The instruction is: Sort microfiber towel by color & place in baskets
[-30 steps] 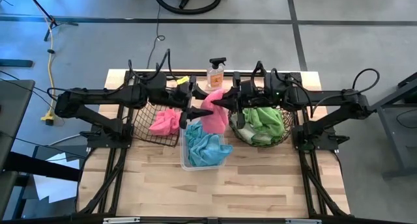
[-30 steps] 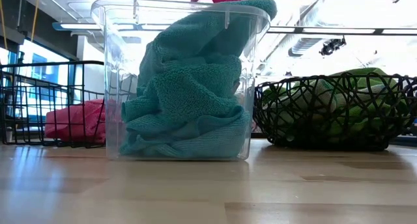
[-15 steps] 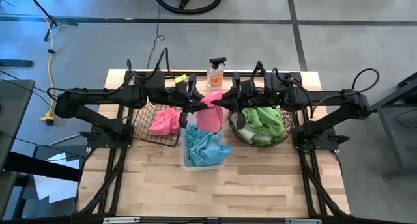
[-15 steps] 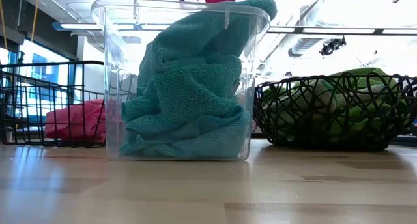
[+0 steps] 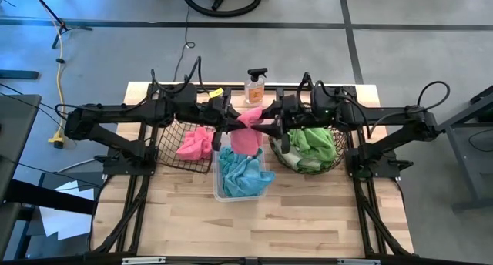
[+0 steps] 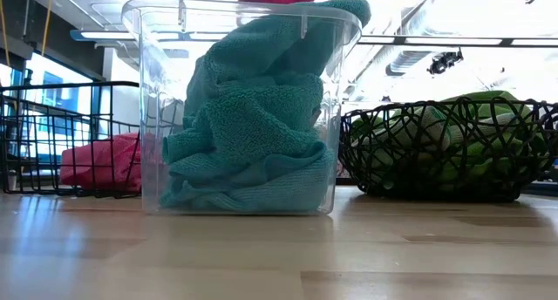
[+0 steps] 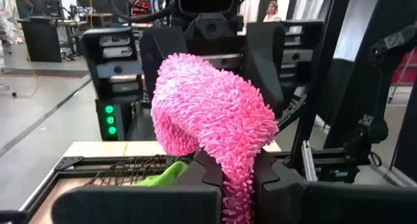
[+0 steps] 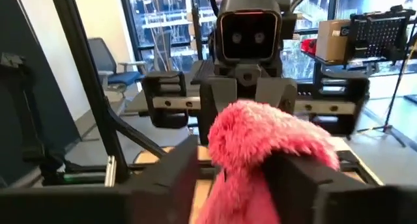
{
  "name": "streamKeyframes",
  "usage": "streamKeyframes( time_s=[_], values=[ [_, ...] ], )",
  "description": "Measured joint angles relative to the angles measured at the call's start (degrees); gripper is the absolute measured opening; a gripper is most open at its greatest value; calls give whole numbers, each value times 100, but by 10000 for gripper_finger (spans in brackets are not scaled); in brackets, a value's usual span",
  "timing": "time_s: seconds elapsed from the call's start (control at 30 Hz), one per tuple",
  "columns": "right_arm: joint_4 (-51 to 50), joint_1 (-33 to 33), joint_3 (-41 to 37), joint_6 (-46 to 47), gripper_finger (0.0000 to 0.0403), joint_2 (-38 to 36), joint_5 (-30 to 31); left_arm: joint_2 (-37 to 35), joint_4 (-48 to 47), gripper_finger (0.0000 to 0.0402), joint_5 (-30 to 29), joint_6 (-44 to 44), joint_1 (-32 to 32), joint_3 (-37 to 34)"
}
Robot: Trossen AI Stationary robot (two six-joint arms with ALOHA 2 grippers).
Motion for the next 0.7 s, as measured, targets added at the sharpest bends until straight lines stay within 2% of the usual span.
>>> streamKeyframes(
  time_s=[0.17, 0.3, 0.5, 0.7],
  values=[
    [-534, -6, 0, -110, 233, -324, 28, -247, -565, 1, -334, 253, 4, 0],
    [-1170, -7, 0, -60, 273, -695, 190, -606, -1262, 1, -509, 355, 104, -4],
    [-2233, -7, 0, 390, 286, -1218, 579, -1354, -2381, 1, -912, 380, 212, -4],
    [-2671, -7, 0, 683, 287, -1504, 791, -2233, -3293, 0, -1562, 382, 210, -4]
  ],
)
